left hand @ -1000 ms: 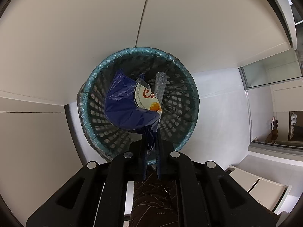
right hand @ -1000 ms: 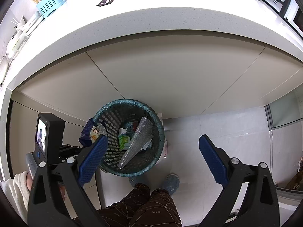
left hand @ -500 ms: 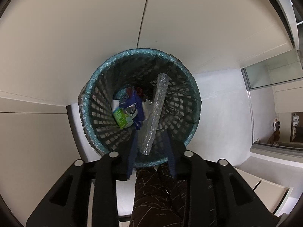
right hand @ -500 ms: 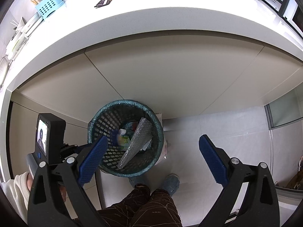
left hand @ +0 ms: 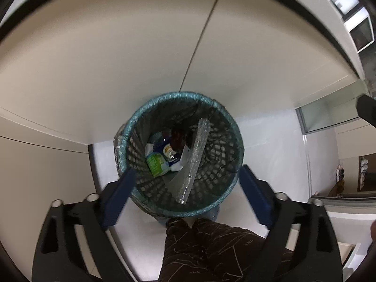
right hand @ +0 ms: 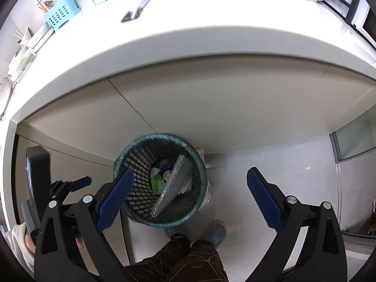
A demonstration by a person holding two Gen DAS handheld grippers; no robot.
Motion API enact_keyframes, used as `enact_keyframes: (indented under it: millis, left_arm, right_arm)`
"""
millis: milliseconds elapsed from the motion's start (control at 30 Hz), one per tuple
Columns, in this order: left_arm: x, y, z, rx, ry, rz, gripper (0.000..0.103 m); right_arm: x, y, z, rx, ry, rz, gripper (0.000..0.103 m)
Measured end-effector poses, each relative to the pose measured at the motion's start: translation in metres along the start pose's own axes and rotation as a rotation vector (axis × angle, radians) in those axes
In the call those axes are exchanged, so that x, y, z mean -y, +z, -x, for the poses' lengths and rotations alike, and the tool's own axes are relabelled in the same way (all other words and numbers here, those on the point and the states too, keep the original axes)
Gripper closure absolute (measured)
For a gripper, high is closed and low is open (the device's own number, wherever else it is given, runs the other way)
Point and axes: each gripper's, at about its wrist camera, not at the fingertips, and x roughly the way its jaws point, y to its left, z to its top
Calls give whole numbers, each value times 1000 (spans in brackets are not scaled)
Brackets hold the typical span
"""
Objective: Collect trash
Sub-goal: 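Raise both open tools from the wastebasket back over the counter, then grasp the milk carton with the left tool while the right tool grasps the lavender packet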
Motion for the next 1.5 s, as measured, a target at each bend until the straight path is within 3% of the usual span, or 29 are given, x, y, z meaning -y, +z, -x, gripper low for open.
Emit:
enact_keyframes:
  millis: [67, 367, 567, 733, 1000, 1167, 1500]
  left_arm:
    - [-2, 1, 13, 24, -5, -4, 6]
    - [-14, 11, 74, 138, 37, 12, 6]
    - [-12, 36, 120, 243, 40, 38, 6]
    - [-8, 62, 156, 319, 56, 91, 6]
    - [-10, 104, 185, 367, 121, 160, 6]
    - [-21, 124, 198, 385, 147, 191, 6]
    - [-59, 183, 209, 415, 141, 211, 6]
  right_arm:
    - [-3, 5, 8, 21, 4, 6, 10]
    - [-10, 39, 41, 100, 4, 7, 10]
    - [-14, 73, 64, 156, 26, 28, 10]
    - [-20, 103, 73, 150, 48, 75, 10]
    - [-27, 140, 83, 151, 75, 155, 10]
    - [-25, 157, 81, 134, 70, 138, 10]
    - [-37, 181, 73, 144, 21, 109, 11]
